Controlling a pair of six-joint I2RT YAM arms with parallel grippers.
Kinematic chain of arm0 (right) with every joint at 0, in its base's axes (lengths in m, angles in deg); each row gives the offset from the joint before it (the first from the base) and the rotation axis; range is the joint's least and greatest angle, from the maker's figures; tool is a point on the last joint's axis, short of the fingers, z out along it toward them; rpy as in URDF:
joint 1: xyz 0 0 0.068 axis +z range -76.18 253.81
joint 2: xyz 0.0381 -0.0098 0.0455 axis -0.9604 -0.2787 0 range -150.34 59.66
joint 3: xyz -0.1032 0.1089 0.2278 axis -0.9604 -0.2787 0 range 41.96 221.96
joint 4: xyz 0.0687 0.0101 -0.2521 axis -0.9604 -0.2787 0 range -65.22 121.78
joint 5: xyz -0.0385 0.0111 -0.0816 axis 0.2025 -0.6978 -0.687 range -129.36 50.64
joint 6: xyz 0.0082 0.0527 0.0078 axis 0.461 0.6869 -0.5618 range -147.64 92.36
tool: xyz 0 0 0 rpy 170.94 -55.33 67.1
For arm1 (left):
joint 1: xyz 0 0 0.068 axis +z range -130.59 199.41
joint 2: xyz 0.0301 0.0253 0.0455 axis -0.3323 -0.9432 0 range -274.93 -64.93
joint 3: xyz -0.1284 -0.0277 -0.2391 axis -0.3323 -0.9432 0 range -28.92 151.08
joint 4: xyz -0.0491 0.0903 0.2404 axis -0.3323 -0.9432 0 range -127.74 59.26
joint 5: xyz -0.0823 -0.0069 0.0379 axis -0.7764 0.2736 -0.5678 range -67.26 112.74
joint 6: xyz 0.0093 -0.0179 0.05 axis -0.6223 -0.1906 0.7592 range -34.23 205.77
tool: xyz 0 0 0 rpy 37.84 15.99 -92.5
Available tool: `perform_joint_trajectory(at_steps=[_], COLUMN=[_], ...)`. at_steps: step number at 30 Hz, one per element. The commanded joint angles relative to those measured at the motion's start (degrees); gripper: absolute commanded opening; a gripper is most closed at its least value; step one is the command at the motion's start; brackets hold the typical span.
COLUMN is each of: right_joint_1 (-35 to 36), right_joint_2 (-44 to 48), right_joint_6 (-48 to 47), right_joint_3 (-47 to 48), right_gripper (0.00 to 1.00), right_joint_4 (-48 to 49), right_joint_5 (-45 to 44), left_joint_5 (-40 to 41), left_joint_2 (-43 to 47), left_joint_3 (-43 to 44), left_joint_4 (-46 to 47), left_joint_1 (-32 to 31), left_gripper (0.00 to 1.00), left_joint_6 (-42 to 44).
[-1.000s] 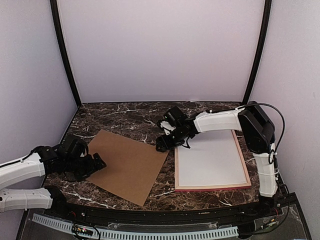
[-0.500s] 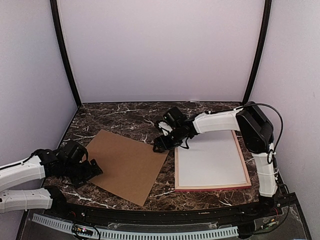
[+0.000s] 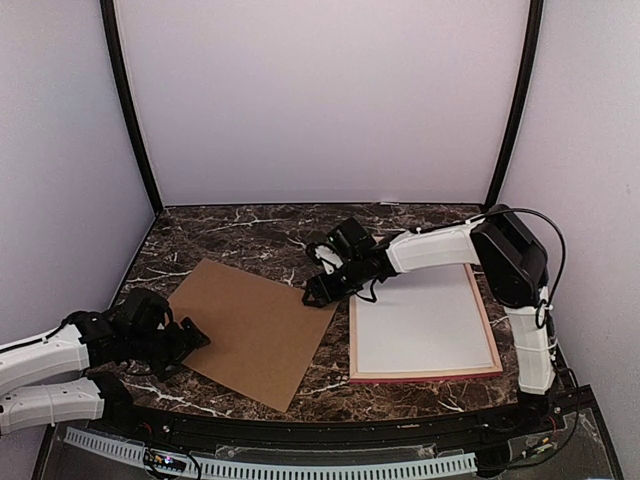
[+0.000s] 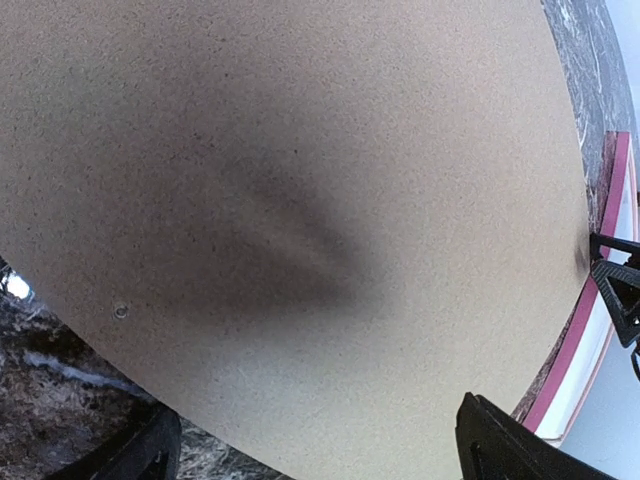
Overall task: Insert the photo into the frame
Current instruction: Rotate the backboard at the center of the board.
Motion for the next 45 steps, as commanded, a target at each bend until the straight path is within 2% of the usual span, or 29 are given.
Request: perform_joint_trajectory(at_steps=[1, 6, 11, 18, 21, 25, 30, 36, 45], right_joint_1=[2.54, 5.48, 8.22, 11.03, 11.13, 9.92, 7.16, 6.39, 6.67], right_joint_2=[-0.02, 2.97, 6.57, 11.17, 12.50, 11.32, 7.35, 2.54, 1.53], right_joint_6=[3.07, 5.81, 7.98, 9.87, 9.85, 8.54, 7.72, 6.74, 8.40], right_joint_3=[-3.72, -8.64, -12.56, -17.27, -17.81, -14.50, -9.18, -3.47, -4.09], right_gripper=[0.69, 0.65, 0.64, 0.62, 0.64, 0.71, 0.75, 0.75, 0.74], right_joint_4=[-2.35, -0.83, -0.78, 0.00, -0.27, -2.64, -3.12, -4.08, -1.86], right_joint_5=[2.53, 1.39, -0.14, 1.47, 0.63, -4.12, -5.60, -3.73, -0.89], left_joint_5=[-3.44, -2.27, -4.67, -7.65, -7.11, -6.65, -6.32, -8.88, -13.13], left_joint_2=[-2.33, -3.37, -5.72, -17.77, -22.59, -24.28, -22.93, -20.97, -17.18], left_joint_3=[-3.89, -2.50, 0.22, 6.81, 10.48, 13.60, 13.67, 9.83, 2.90], left_joint_4=[3.66, 5.33, 6.96, 11.59, 10.74, 9.12, 6.81, 6.91, 8.95], left_joint_1=[0.38, 1.10, 6.13, 13.95, 14.92, 16.00, 17.17, 17.32, 17.32], left_gripper=[0.99, 0.97, 0.95, 0.94, 0.95, 0.97, 0.98, 0.99, 0.99], left_joint_6=[-2.47, -0.27, 5.60, 18.04, 22.10, 24.92, 26.33, 25.02, 21.96])
